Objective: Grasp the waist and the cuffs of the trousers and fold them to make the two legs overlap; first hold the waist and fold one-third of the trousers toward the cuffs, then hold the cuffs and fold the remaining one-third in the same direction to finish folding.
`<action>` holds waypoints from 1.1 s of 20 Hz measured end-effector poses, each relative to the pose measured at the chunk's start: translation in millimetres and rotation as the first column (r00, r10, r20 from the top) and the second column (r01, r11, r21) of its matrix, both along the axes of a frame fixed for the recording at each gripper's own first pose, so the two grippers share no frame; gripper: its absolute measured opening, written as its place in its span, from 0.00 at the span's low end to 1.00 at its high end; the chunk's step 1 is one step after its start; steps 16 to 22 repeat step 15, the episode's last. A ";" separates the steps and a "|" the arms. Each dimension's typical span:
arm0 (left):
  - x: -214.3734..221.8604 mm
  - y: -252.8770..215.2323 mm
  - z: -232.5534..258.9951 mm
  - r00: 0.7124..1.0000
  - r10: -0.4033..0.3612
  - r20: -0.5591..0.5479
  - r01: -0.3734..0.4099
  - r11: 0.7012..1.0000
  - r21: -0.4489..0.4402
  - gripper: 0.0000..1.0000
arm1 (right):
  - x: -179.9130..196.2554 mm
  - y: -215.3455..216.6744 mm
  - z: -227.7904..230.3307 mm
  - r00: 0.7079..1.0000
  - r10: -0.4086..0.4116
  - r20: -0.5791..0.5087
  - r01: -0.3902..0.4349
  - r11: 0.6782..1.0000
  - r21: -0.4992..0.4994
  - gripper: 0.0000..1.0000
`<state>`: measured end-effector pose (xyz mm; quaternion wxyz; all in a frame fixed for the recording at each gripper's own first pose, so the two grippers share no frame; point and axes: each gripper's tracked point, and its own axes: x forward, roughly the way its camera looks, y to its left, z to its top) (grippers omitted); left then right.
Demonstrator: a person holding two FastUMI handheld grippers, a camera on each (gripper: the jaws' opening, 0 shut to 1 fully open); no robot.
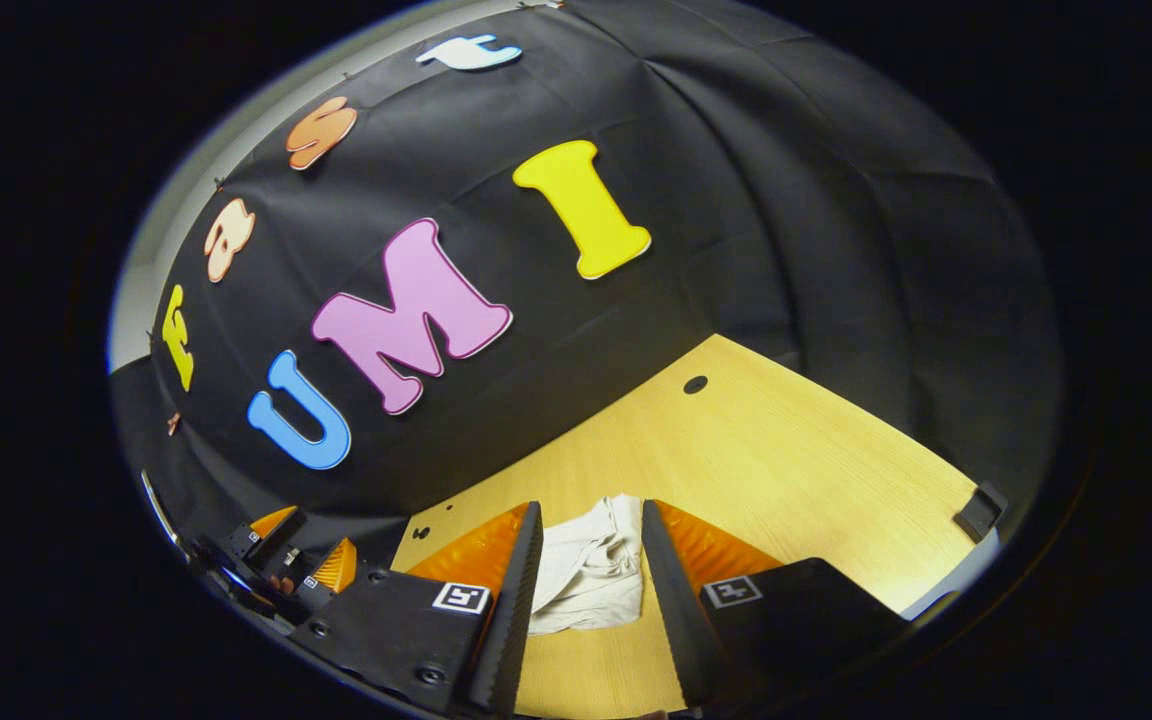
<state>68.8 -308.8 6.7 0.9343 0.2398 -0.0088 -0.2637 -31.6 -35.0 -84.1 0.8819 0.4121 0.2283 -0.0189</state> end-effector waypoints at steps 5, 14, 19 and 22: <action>-13.1 33.3 25.9 0.993 0.045 -0.110 -0.068 0.973 -0.219 0.96 | 4.4 45.1 36.6 0.998 0.046 0.040 -0.045 0.999 -0.015 0.65; -24.8 82.3 17.7 0.934 0.021 -0.356 -0.203 0.853 -0.481 0.96 | 16.3 113.8 64.6 0.989 0.138 0.053 -0.129 0.981 -0.145 0.67; -26.8 90.1 12.3 0.924 0.031 -0.381 -0.228 0.844 -0.485 0.96 | 17.7 119.3 63.1 0.990 0.138 0.040 -0.130 0.979 -0.158 0.67; -26.8 90.1 12.3 0.924 0.031 -0.381 -0.228 0.844 -0.485 0.96 | 17.7 119.3 63.1 0.990 0.138 0.040 -0.130 0.979 -0.158 0.67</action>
